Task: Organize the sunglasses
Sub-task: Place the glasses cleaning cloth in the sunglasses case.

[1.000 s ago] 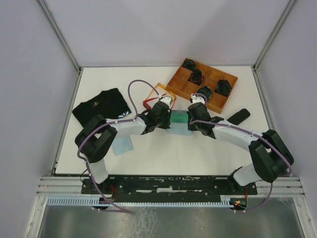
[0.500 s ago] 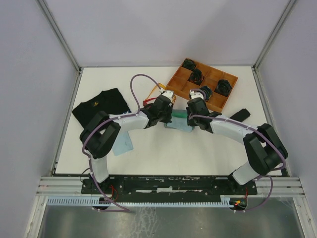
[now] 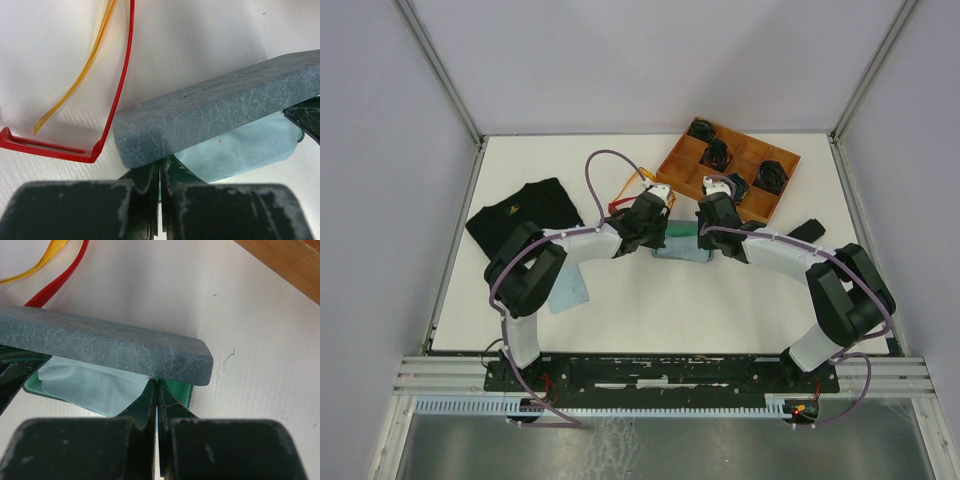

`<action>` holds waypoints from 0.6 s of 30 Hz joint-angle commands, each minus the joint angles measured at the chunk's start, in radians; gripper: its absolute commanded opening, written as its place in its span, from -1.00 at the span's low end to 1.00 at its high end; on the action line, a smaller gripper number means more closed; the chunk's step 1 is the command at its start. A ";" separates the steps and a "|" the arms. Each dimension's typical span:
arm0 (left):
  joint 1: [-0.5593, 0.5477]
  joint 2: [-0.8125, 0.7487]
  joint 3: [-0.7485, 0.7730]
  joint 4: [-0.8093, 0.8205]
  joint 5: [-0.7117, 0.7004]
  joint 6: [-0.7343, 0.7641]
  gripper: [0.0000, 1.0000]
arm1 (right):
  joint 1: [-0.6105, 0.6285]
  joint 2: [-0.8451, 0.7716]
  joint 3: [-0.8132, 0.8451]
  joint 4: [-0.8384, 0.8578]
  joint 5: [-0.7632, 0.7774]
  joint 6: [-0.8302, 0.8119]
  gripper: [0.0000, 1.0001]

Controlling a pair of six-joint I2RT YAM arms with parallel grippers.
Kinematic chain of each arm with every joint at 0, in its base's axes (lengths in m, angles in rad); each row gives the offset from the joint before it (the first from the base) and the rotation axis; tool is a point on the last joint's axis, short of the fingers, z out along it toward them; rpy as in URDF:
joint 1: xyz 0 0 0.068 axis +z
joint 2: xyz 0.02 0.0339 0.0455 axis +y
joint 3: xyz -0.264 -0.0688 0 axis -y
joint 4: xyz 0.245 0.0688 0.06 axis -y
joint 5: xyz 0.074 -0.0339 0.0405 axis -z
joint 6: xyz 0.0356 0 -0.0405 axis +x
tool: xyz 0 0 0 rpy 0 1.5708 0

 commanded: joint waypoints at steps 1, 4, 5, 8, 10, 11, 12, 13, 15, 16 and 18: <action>0.004 -0.015 0.010 0.024 -0.005 0.039 -0.94 | -0.005 -0.008 0.023 0.060 0.000 0.006 -1.00; 0.006 -0.014 0.010 0.025 -0.004 0.040 -0.94 | -0.006 -0.002 0.025 0.068 0.007 0.009 -1.00; 0.007 -0.012 0.011 0.026 -0.004 0.040 -0.94 | -0.006 0.000 0.025 0.070 0.008 0.010 -1.00; 0.007 -0.013 0.010 0.025 -0.006 0.040 -0.94 | -0.007 0.002 0.025 0.076 0.012 0.014 -1.00; 0.009 -0.014 0.010 0.024 -0.006 0.041 -0.94 | -0.006 0.005 0.027 0.075 0.013 0.015 -1.00; 0.009 -0.014 0.010 0.025 -0.007 0.041 -0.94 | -0.007 0.007 0.027 0.074 0.015 0.017 -0.99; 0.010 -0.014 0.010 0.025 -0.007 0.040 -0.94 | -0.007 0.007 0.027 0.073 0.018 0.018 -0.99; 0.010 -0.015 0.010 0.024 -0.007 0.039 -0.94 | -0.006 0.008 0.027 0.072 0.019 0.020 -0.99; 0.012 -0.015 0.008 0.024 -0.010 0.038 -0.94 | -0.007 0.011 0.028 0.070 0.019 0.020 -0.99; 0.012 -0.015 0.007 0.024 -0.012 0.038 -0.94 | -0.007 0.012 0.031 0.069 0.019 0.020 -0.99; 0.014 -0.016 0.006 0.022 -0.015 0.037 -0.94 | -0.007 0.018 0.034 0.064 0.021 0.021 -0.98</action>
